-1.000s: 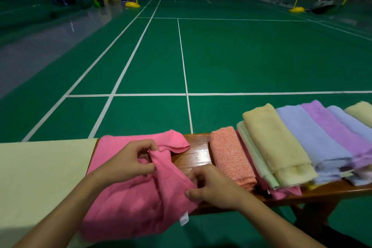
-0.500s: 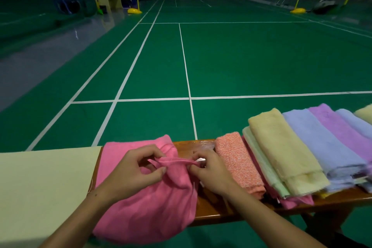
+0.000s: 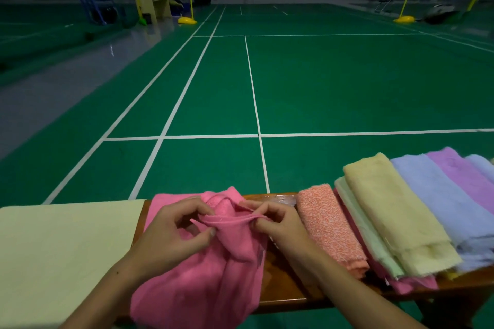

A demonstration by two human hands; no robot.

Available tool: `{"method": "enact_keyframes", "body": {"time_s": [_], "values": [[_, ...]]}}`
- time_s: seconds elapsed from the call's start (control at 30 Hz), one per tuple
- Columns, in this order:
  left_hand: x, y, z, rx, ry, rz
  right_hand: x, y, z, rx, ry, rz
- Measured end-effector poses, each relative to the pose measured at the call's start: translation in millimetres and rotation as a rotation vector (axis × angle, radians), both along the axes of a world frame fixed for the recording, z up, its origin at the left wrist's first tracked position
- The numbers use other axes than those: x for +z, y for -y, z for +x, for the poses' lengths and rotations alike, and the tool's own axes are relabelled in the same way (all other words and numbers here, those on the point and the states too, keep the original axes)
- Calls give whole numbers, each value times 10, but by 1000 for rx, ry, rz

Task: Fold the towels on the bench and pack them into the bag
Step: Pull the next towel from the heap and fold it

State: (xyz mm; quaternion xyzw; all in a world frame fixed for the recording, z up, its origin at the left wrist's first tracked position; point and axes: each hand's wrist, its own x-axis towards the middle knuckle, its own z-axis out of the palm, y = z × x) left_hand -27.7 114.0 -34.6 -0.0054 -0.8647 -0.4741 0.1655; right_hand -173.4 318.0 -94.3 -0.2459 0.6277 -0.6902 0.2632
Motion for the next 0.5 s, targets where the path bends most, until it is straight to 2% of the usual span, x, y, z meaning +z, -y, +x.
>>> {"method": "enact_keyframes", "body": {"time_s": [0.07, 0.17, 0.2, 0.4, 0.5], "values": [[-45, 104, 31, 50, -5, -162, 25, -45, -101, -33, -74, 0], [-136, 244, 64, 214, 4, -623, 124, -138, -222, -2, -201, 29], [-162, 272, 63, 267, 12, -713, 165, -171, -251, 19, -275, 75], [-94, 291, -8, 390, -68, -826, 432, -198, -262, -6, -782, 388], [-16, 266, -56, 420, -106, -814, 520, -162, -262, -81, -876, 469]]}}
